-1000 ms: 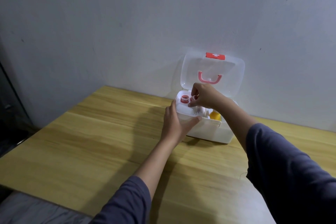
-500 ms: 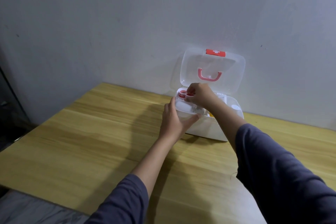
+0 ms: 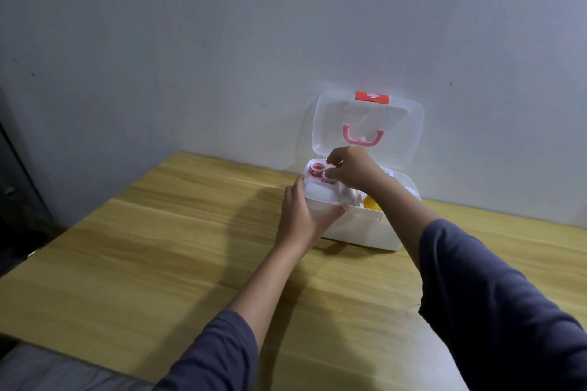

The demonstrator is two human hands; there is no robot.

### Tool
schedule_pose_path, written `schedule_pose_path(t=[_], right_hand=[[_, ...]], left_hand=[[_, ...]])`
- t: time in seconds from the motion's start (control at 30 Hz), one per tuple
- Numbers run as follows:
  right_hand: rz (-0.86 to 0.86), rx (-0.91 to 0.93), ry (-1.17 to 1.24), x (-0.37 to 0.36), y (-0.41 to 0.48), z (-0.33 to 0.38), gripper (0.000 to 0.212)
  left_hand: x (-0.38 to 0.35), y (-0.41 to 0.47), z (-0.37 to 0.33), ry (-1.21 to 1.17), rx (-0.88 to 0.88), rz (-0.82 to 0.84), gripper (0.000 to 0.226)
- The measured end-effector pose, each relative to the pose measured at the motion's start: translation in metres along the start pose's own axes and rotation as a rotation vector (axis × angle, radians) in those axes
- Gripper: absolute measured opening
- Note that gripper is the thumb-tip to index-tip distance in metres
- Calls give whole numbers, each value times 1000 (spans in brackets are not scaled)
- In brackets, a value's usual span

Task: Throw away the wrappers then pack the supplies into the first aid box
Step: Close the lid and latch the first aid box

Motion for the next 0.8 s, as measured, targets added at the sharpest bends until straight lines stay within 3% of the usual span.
schedule_pose_path(t=[0.13, 0.27, 0.47, 0.8], right_hand=[[-372, 104, 205, 49, -10, -5, 31], [-626, 177, 141, 94, -15, -17, 32], [-612, 125, 19, 109, 13, -41, 37], [-645, 186, 2, 117, 22, -49, 28]], left_hand=[[0, 0, 2, 8, -1, -1, 99], [0, -1, 3, 13, -4, 10, 100], [0, -1, 6, -5, -27, -7, 98], [-2, 0, 8, -13, -26, 5, 96]])
Point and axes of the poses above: each hand's wrist, its own y-axis towards the middle knuckle, its own x-axis out of the back of the hand, z = x × y, the point moved 7 cm from there along y, towards the middle knuckle, and after that the axes turned 9 degrees about z, right-handed, at the moved point
